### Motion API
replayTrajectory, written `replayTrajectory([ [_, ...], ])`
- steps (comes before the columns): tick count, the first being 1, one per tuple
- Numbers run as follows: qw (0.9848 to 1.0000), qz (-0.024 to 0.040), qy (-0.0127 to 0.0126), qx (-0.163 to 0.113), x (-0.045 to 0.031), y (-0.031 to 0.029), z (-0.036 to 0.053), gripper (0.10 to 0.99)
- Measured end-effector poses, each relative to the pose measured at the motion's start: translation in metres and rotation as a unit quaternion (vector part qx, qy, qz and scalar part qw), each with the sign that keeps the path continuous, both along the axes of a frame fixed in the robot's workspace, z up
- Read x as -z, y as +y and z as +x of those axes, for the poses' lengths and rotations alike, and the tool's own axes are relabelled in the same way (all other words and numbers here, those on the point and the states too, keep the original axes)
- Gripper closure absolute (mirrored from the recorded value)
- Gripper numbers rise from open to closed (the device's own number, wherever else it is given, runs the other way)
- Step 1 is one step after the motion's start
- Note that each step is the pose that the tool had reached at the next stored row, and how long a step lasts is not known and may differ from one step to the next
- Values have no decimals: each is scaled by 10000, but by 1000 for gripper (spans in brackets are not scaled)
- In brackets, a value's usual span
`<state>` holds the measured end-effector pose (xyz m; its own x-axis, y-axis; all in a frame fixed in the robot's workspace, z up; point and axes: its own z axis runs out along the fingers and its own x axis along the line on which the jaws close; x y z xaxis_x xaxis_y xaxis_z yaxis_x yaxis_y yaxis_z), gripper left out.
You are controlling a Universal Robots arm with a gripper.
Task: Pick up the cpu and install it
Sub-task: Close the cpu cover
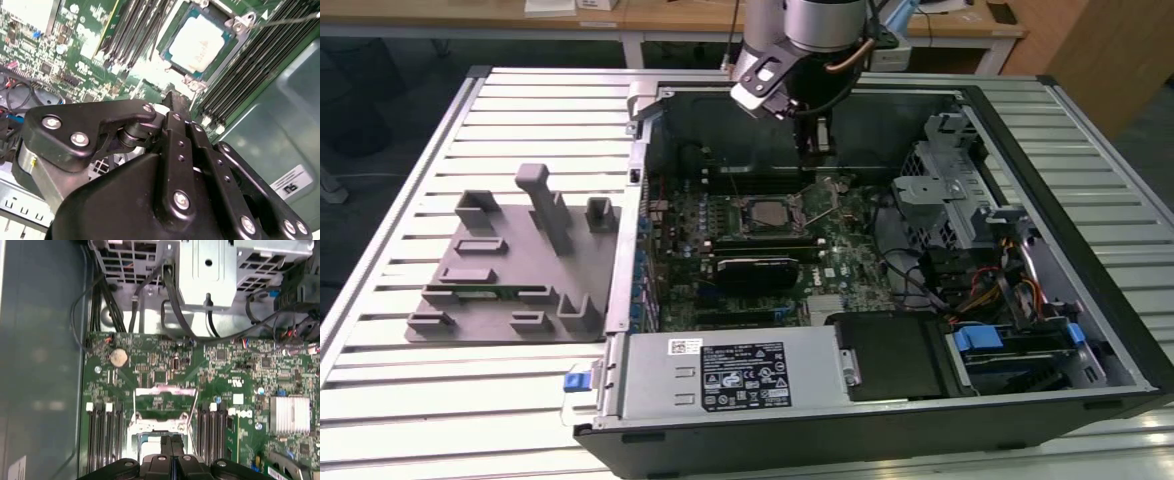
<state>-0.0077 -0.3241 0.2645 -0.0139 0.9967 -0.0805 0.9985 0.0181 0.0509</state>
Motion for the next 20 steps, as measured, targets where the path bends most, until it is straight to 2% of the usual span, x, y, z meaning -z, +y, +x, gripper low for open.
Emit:
replayTrajectory([
  [10, 10000, 0, 16, 0, 22, 0, 285, 980],
  [20, 10000, 0, 22, 0, 58, 0, 485, 980],
])
